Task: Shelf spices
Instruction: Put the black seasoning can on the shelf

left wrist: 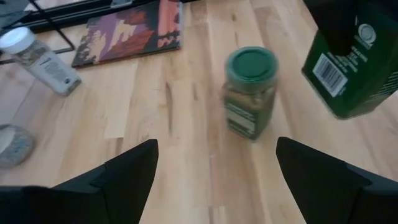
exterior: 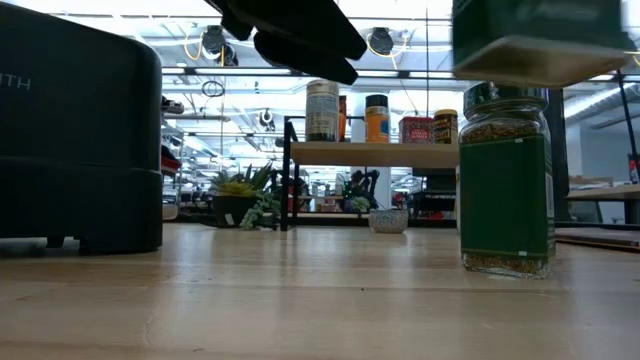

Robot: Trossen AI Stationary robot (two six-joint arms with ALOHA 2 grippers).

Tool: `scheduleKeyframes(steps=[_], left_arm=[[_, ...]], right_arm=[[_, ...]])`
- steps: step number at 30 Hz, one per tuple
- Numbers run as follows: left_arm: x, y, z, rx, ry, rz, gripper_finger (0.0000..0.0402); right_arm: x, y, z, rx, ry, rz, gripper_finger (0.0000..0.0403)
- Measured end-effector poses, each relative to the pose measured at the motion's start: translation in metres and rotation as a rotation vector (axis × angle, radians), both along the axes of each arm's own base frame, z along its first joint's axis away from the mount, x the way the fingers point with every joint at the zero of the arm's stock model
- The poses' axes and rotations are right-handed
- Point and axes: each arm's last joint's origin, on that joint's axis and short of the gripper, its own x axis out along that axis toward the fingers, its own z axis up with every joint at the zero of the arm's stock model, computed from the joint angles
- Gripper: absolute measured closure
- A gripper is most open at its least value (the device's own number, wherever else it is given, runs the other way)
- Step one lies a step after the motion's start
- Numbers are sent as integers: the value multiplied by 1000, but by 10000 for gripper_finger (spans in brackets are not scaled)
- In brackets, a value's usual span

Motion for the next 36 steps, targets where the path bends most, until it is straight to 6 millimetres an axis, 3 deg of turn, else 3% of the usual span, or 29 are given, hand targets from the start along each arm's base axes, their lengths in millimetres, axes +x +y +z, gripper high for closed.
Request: scheduleKeyframes(steps=[7, 19, 36], left_arm=[[4, 12, 0, 62, -4, 46, 66], [10, 38, 9, 120, -23, 77, 66], [7, 68, 31, 149, -51, 112, 66]], right_arm=[[3, -16, 12, -53, 13, -16, 296], [-10, -55, 59, -46, -93, -99, 296], [-20, -101, 80, -109, -69, -141, 294]])
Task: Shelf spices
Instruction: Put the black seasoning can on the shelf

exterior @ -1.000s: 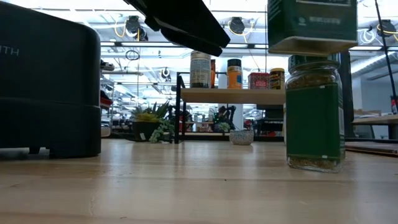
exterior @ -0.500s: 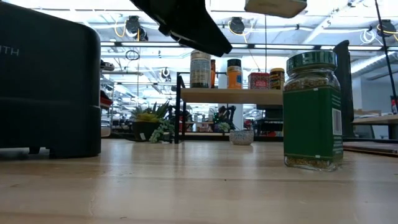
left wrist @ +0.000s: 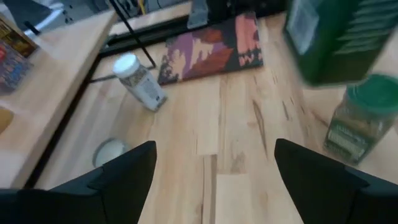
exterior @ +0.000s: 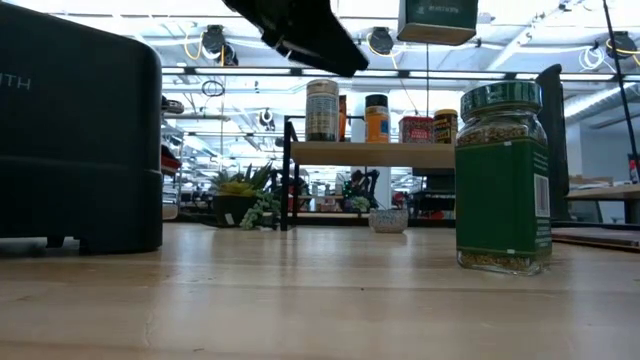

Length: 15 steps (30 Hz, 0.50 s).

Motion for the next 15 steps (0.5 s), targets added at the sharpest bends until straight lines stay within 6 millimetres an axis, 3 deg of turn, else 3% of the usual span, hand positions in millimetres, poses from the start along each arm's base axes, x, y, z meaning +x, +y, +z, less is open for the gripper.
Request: scheduleKeyframes(steps=[15], left_arm=[[-5, 4, 10, 9, -20, -5, 66]], right_arm=[[-17, -55, 31, -66, -66, -57, 296]])
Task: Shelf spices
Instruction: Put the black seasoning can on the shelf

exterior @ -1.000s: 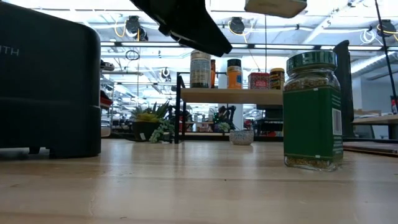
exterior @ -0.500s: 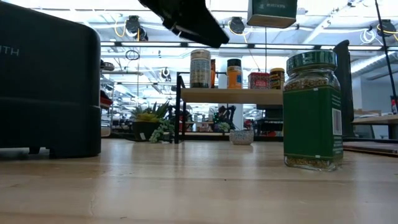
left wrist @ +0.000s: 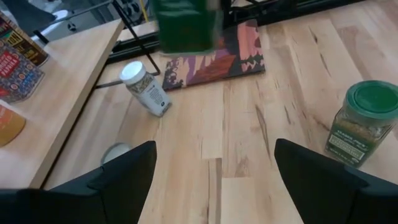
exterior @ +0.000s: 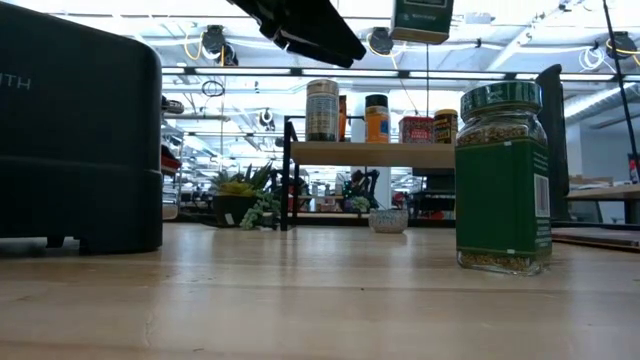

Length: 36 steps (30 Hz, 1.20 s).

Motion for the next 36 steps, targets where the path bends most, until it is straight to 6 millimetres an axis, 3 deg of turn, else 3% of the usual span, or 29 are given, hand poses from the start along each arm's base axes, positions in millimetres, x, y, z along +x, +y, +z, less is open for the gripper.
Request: scheduleKeyframes(steps=[9, 13, 23, 29, 36], left_arm=[[1, 3, 1, 1, -9, 6, 66], [1, 8, 11, -14, -63, 13, 66], [-11, 25, 55, -194, -221, -182, 77], [-8, 33, 56, -225, -209, -180, 105], [-6, 34, 62, -231, -275, -201, 109]], right_arm=[[0, -21, 6, 18, -18, 16, 295], [1, -24, 6, 37, -18, 28, 293], [7, -21, 4, 70, -26, 57, 293], [12, -20, 3, 80, -38, 83, 294], [20, -18, -3, 71, -19, 95, 293]])
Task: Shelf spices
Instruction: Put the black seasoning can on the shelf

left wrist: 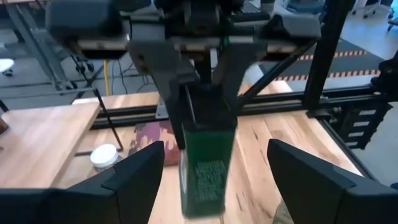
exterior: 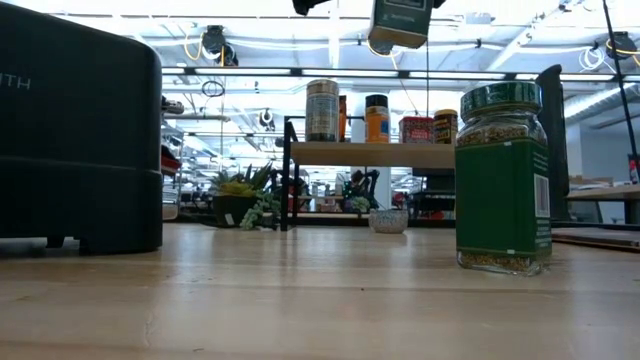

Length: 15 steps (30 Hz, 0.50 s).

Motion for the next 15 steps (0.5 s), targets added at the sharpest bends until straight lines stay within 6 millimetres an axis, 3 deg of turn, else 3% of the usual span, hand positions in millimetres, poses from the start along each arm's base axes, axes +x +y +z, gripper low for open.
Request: scheduleKeyframes(steps=[15], left_arm=[[4, 0, -6, 23, 18, 18, 109]], right_arm=[[14, 3, -3, -4, -49, 47, 294]])
